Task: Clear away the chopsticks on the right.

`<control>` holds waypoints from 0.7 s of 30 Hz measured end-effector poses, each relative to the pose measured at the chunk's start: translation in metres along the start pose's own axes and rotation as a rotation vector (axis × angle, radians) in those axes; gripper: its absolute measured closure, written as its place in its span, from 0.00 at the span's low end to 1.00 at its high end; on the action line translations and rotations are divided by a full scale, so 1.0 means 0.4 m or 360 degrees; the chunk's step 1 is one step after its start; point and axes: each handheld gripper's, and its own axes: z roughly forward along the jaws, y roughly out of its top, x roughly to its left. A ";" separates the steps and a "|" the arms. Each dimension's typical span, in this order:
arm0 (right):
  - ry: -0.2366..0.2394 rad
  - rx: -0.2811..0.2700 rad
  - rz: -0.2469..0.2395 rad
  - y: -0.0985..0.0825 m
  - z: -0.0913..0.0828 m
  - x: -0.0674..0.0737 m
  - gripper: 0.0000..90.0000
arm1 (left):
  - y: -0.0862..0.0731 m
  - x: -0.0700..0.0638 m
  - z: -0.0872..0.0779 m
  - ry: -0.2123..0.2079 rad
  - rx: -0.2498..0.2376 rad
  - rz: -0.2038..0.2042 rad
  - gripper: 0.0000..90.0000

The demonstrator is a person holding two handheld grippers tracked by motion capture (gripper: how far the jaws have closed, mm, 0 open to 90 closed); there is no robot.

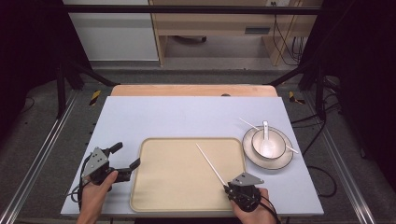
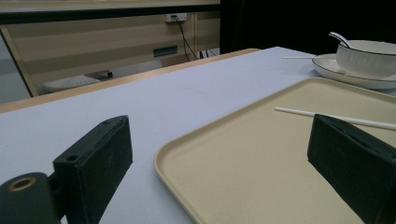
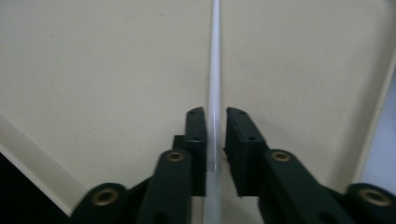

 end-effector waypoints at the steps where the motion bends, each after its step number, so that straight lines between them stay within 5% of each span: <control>1: 0.0000 0.0000 0.0000 0.000 0.000 0.000 0.81 | 0.000 0.000 0.000 0.0000 0.0000 0.0000 0.07; 6: -0.0011 -0.0117 0.0006 0.007 -0.022 -0.009 0.68 | 0.000 0.002 -0.003 0.0007 -0.0006 -0.0001 0.07; 7: -0.0034 -0.0200 0.0000 0.017 -0.044 -0.022 0.62 | 0.001 0.003 -0.004 0.0012 -0.0005 0.0007 0.07; 12: -0.0129 -0.0340 -0.0037 0.055 -0.111 -0.070 0.52 | 0.000 0.005 -0.007 0.0019 -0.0013 0.0004 0.07; 14: -0.0232 -0.0416 -0.0066 0.089 -0.176 -0.139 0.38 | 0.002 0.008 -0.011 0.0021 -0.0018 0.0006 0.06; 17: -0.0301 -0.0431 -0.0063 0.119 -0.235 -0.220 0.29 | 0.002 0.011 -0.014 0.0030 -0.0026 -0.0001 0.06; 20: -0.0382 -0.0416 -0.0110 0.132 -0.273 -0.310 0.19 | 0.001 0.012 -0.014 0.0034 -0.0025 -0.0006 0.06; 21: -0.0382 -0.0416 -0.0110 0.132 -0.273 -0.310 0.19 | 0.001 0.012 -0.013 0.0032 -0.0022 -0.0006 0.06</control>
